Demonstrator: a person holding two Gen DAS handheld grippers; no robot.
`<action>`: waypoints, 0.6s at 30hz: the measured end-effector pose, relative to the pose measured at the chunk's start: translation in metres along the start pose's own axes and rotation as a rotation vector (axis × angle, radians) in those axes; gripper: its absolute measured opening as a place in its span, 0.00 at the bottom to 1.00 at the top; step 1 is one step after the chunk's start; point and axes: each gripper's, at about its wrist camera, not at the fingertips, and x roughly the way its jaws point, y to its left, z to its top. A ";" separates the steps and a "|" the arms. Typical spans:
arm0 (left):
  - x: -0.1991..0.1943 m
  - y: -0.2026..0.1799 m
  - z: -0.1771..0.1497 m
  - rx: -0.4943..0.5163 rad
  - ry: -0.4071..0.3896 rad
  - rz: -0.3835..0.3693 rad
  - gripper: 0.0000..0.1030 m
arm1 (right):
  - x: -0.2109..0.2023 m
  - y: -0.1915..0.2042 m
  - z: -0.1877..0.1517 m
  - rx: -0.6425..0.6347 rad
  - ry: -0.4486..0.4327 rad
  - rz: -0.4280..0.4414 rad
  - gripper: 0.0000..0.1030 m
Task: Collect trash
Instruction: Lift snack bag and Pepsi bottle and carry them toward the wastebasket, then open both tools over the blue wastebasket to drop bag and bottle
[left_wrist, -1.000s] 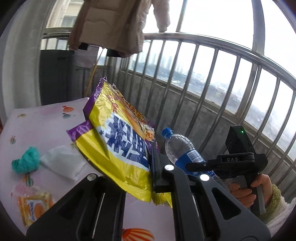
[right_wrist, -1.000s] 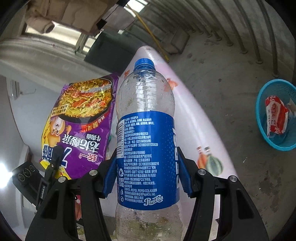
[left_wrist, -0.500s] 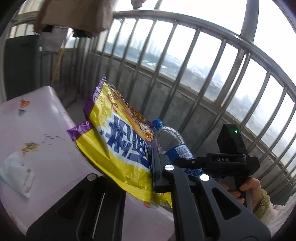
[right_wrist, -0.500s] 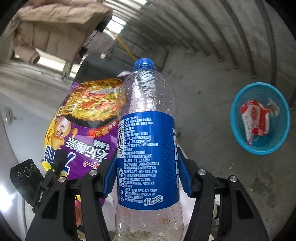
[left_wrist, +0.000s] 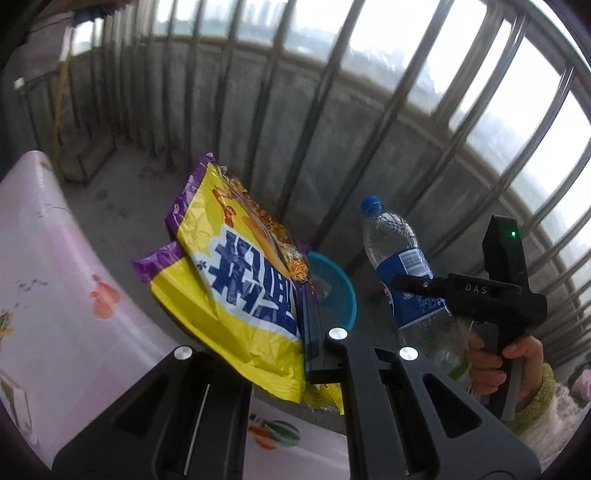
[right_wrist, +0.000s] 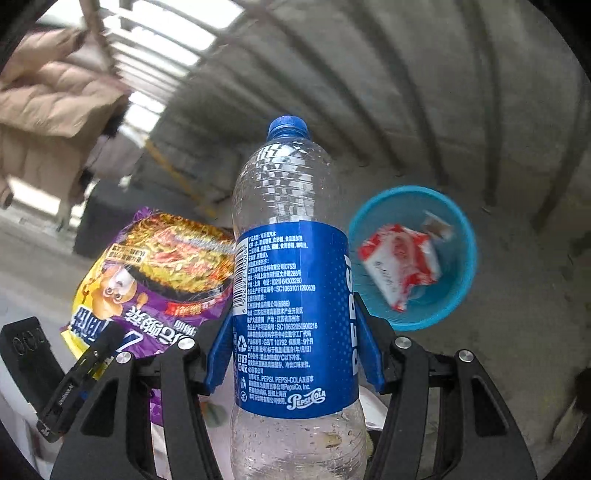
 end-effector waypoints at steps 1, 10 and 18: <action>0.011 -0.002 0.003 0.003 0.026 -0.004 0.04 | 0.006 -0.009 0.001 0.024 0.015 -0.007 0.55; 0.129 -0.023 0.027 0.052 0.257 0.007 0.05 | 0.085 -0.071 0.021 0.208 0.162 -0.068 0.58; 0.173 -0.025 0.034 -0.023 0.244 0.009 0.44 | 0.127 -0.123 0.051 0.300 0.122 -0.165 0.68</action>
